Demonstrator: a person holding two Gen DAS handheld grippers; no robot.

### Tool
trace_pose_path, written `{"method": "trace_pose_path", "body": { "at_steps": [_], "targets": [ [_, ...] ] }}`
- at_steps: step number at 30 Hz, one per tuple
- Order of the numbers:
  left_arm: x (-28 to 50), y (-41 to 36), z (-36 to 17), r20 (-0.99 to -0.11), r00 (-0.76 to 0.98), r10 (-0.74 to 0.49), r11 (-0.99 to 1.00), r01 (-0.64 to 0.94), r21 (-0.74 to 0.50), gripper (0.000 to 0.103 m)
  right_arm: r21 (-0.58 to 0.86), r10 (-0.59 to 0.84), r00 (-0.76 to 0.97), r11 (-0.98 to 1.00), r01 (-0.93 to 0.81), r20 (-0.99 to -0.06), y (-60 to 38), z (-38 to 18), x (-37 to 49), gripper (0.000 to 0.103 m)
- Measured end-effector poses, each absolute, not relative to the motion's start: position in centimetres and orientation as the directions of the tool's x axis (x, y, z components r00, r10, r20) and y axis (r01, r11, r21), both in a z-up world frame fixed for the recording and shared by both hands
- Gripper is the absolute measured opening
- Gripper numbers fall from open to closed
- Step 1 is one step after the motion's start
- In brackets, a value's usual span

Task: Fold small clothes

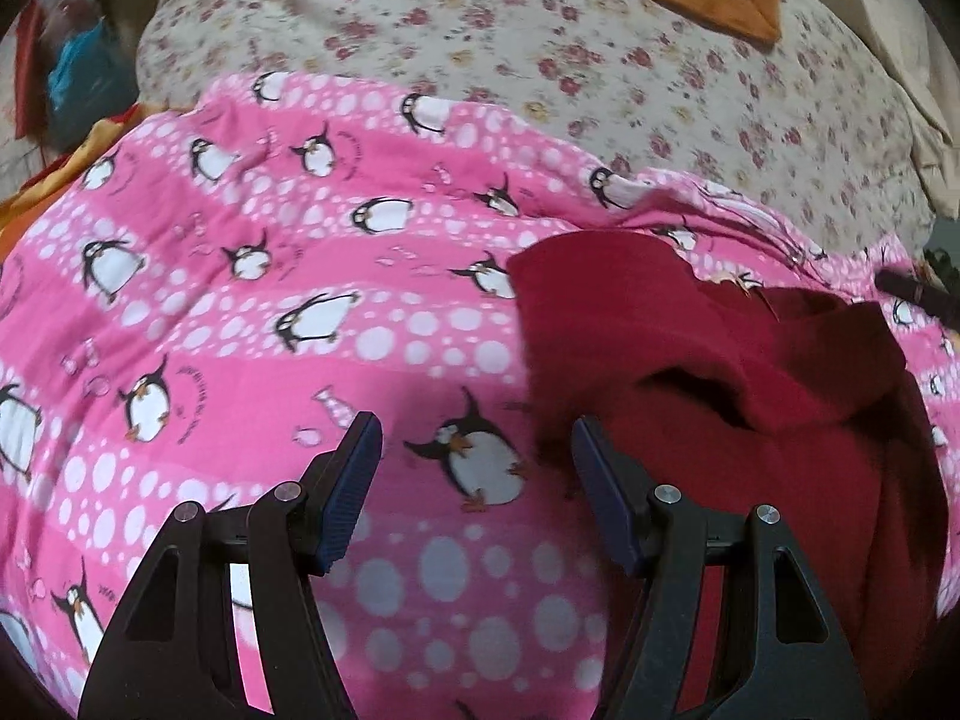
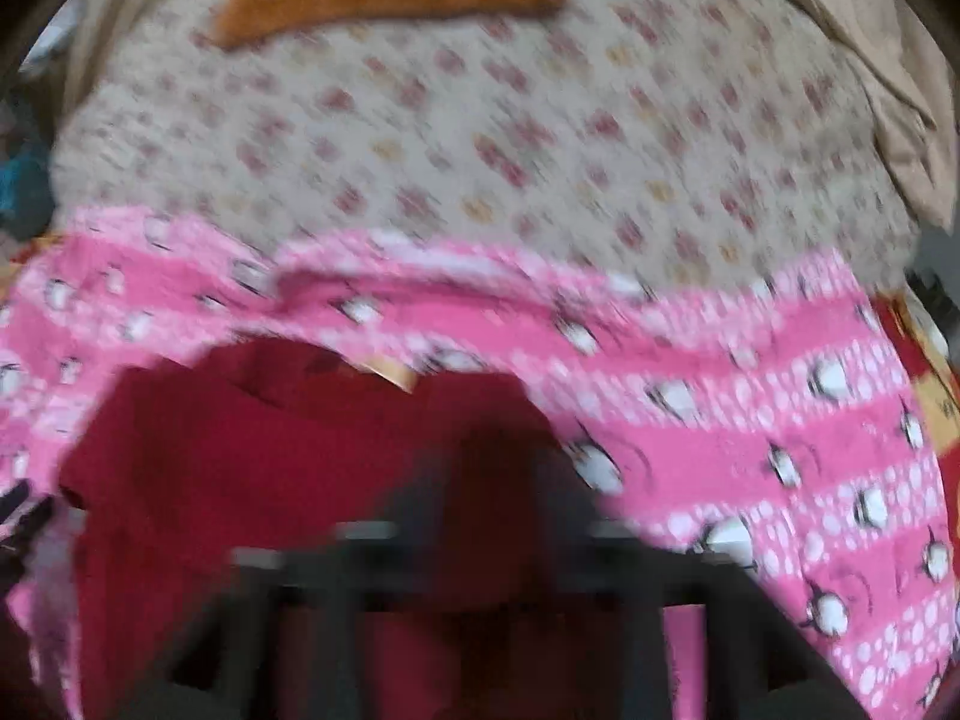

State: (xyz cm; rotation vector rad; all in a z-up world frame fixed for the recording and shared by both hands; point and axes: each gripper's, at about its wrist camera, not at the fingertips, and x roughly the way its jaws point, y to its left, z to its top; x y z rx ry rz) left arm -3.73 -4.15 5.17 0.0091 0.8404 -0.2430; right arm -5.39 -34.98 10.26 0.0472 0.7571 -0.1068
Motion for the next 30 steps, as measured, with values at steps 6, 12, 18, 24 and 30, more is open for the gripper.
{"method": "trace_pose_path", "body": {
  "at_steps": [6,12,18,24,30],
  "targets": [
    [-2.1,-4.2,4.1,-0.763,0.629,-0.147,0.985,0.164,-0.054,0.066,0.061,0.163,0.698,0.984,-0.169,-0.697,-26.8,10.6,-1.9,0.080],
    [-1.6,-2.1,3.1,-0.808,0.562,-0.176,0.984,0.125,-0.128,0.066,0.122,0.250,0.585,0.960,-0.251,-0.771,-21.7,5.8,2.0,0.060],
    [-3.4,-1.5,5.0,-0.782,0.601,-0.163,0.986,0.125,-0.109,0.066,0.114,0.258,0.484,0.945,-0.307,-0.836,-21.7,2.2,0.6,0.059],
    [-3.7,-0.7,7.5,-0.682,0.712,-0.167,0.985,0.085,-0.152,0.066,0.135,0.267,0.591,0.957,-0.258,-0.761,-24.1,6.3,2.0,0.062],
    [-1.4,-3.0,6.1,-0.725,0.662,-0.191,0.981,0.149,-0.123,0.066,0.143,0.323,0.555,0.929,-0.342,-0.767,-21.9,5.9,7.0,0.072]
  ]
}}
